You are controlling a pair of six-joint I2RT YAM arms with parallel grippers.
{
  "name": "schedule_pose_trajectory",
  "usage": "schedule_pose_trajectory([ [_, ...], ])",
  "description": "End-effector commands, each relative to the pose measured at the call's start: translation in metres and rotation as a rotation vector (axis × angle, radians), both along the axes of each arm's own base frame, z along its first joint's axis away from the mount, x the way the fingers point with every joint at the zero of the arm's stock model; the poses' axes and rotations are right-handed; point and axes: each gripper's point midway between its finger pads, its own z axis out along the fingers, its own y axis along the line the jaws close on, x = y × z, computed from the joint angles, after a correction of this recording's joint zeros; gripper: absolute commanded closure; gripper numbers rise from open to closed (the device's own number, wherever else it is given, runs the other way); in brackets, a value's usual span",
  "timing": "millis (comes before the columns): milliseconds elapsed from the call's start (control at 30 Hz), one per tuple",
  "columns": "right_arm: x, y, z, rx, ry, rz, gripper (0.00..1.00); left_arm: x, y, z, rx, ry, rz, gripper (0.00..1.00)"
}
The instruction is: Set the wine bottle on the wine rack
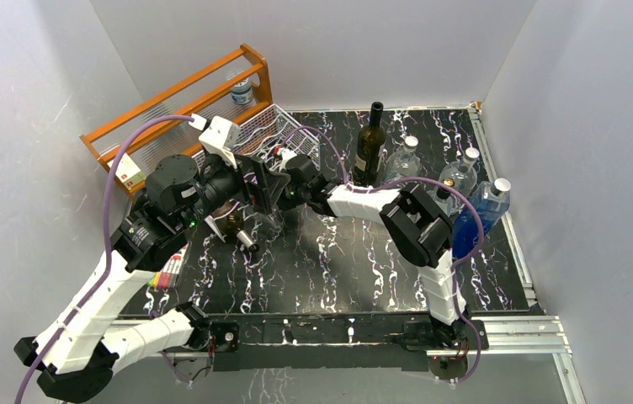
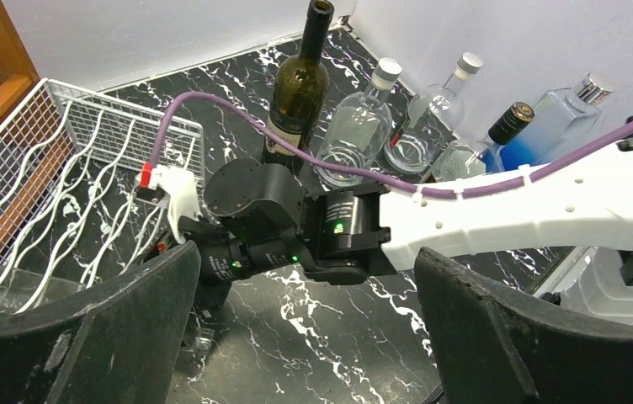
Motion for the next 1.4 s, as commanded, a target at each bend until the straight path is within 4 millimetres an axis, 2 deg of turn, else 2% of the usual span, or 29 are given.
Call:
schedule_pose_trajectory([
  [0,0.002,-0.010,0.052,0.057,-0.102,-0.007,0.02,-0.001,0.005,0.009,-0.006,-0.032,0.011,0.02],
  [167,-0.022,-0.018,0.053,0.035,-0.085,0.106,0.02,-0.001,0.005,0.009,-0.005,-0.034,0.013,0.02],
  [300,-0.039,-0.033,0.030,-0.044,-0.031,0.149,0.05,-0.001,0.005,0.007,-0.005,-0.030,0.012,0.02],
  [433,-0.049,-0.041,0.009,-0.091,0.021,0.158,0.14,-0.001,0.005,0.006,-0.007,-0.027,0.012,0.02],
  [567,-0.059,-0.037,-0.001,-0.090,0.052,0.201,0.24,-0.002,0.005,0.007,-0.010,-0.028,0.011,0.02],
  [1000,-0.048,-0.017,-0.009,-0.076,0.059,0.208,0.56,-0.002,0.006,0.009,-0.012,-0.031,0.012,0.02],
  [1367,-0.034,0.005,0.002,-0.004,0.046,0.197,0.62,-0.002,0.006,0.008,-0.008,-0.028,0.013,0.02],
])
